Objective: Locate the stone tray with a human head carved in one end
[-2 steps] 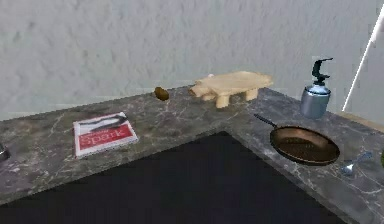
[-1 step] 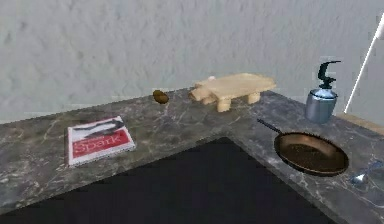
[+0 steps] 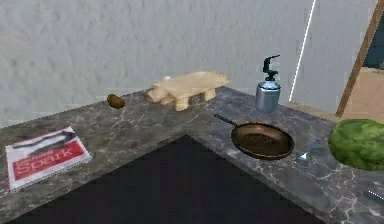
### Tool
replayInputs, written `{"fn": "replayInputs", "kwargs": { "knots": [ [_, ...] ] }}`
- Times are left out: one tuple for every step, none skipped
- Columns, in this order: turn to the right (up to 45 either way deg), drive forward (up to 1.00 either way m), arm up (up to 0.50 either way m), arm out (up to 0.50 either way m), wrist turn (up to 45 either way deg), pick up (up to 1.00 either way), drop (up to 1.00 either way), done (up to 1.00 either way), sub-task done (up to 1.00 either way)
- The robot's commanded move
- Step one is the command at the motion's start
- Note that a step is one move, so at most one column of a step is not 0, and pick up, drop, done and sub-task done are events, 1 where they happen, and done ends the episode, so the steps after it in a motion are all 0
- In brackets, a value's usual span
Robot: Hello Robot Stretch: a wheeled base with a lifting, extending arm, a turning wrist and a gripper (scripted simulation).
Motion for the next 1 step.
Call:
{"fn": "replayInputs", "kwargs": {
  "knots": [
    [0.0,0.00,0.00,0.00,0.0,0.00,0.00,1.00,0.00]
  ]
}}
